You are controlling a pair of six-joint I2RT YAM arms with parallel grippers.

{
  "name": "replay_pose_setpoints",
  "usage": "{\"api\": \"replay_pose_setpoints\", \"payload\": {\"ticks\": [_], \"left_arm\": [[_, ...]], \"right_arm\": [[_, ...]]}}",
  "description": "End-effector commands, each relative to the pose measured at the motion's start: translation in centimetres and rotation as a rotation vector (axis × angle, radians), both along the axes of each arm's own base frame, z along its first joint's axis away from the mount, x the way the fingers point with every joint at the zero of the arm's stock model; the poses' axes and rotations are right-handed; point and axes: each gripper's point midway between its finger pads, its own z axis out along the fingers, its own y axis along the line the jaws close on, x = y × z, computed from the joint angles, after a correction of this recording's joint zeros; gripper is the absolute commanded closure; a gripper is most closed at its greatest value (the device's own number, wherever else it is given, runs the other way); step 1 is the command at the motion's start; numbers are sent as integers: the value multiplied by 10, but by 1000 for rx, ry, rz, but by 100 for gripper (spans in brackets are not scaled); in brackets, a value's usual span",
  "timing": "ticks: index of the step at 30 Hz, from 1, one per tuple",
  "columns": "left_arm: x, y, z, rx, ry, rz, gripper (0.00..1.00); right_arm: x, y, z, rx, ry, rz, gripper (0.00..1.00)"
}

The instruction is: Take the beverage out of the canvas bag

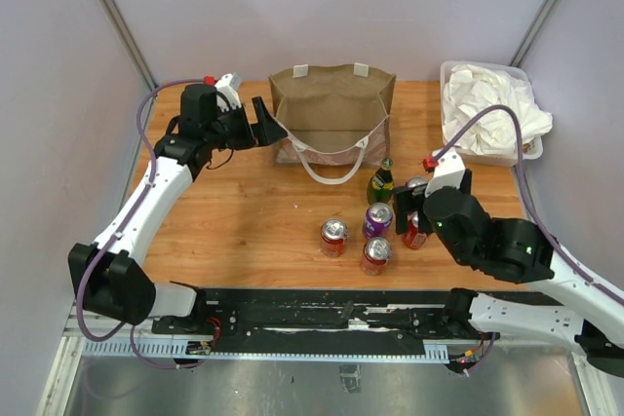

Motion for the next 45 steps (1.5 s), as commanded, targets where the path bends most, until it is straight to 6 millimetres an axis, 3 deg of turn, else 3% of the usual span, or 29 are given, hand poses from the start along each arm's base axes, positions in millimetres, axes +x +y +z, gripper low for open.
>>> {"api": "replay_pose_setpoints", "payload": {"ticks": [1,6,12,16,24,28,34,45], "left_arm": [[-4,12,10,29,-63,30,0],[-13,20,16,52,-124,52,0],[-16,38,21,112,-152,125,0],[-18,45,22,134,-150,151,0],[-27,73,12,236,-150,258,1],[-37,89,7,286,-149,312,0],[-55,114,4,344,-164,405,0],[-91,141,15,314,-243,542,0]], "right_arm": [[19,-57,44,-36,-154,-265,1],[36,-106,59,-65,-162,-447,2],[71,-151,47,-122,-46,-604,2],[82,-188,40,-47,-1,-731,2],[49,-254,11,86,52,-982,2],[42,-248,-2,180,51,-1010,2],[19,-254,2,125,1,-1066,2],[23,-249,-9,120,34,-1028,2]]}}
